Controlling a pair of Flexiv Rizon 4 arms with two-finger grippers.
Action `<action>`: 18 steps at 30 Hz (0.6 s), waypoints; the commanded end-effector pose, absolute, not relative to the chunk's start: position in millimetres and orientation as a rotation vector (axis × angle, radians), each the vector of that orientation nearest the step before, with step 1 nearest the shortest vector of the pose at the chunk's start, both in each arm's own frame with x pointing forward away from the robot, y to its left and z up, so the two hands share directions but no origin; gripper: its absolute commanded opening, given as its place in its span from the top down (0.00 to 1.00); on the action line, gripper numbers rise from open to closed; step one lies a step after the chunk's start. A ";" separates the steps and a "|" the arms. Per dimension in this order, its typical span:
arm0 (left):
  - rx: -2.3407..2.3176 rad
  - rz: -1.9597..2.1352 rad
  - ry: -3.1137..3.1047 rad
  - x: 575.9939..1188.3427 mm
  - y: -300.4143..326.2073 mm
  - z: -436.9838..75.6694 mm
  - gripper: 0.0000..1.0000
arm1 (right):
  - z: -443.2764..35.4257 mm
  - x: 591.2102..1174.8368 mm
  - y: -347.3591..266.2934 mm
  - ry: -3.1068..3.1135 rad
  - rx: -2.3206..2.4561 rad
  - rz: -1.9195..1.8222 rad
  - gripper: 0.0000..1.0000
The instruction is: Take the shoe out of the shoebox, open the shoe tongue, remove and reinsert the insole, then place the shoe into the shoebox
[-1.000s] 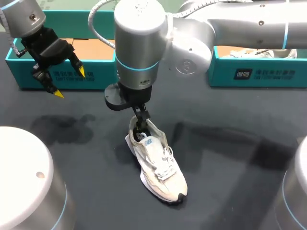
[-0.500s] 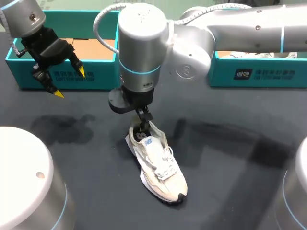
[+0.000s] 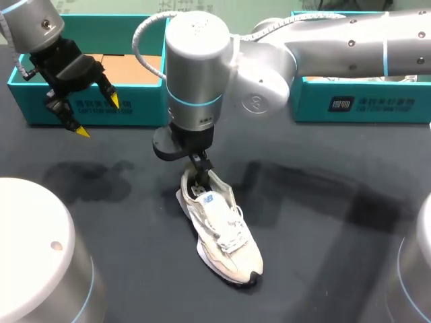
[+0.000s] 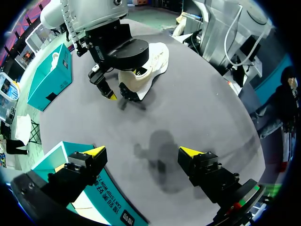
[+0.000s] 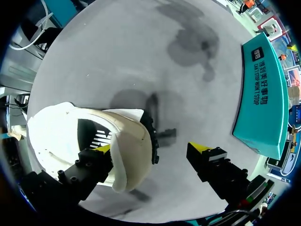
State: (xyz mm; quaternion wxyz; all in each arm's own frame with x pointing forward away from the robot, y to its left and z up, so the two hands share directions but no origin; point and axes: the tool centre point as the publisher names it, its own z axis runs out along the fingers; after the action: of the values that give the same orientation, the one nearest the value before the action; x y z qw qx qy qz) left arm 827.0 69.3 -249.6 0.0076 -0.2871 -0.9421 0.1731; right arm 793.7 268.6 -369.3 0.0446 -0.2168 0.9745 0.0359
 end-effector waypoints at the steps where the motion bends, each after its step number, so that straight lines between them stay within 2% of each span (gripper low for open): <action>1: -0.898 0.537 -2.947 826.3 69.5 -249.6 0.00 | -377.4 796.5 270.5 2.987 -0.664 0.116 0.06; 8: -0.898 0.537 -2.947 826.3 69.5 -249.6 0.00 | -386.0 797.9 270.2 3.009 -0.653 0.130 0.28; 9: -0.898 0.537 -2.947 826.3 69.5 -249.6 0.00 | -386.6 797.6 270.5 3.009 -0.653 0.131 0.35; 14: -0.898 0.537 -2.947 826.3 69.5 -249.6 0.00 | -389.0 795.2 271.7 3.014 -0.654 0.132 0.40; 18: -0.898 0.537 -2.947 826.3 69.5 -249.6 0.00 | -391.6 792.1 272.5 3.019 -0.653 0.140 0.51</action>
State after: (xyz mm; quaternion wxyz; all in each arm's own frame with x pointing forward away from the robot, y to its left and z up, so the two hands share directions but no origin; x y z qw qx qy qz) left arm 827.0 69.3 -249.6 0.0076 -0.2871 -0.9421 0.1731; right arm 792.1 271.0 -388.4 0.0243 -0.2115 0.9761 0.0446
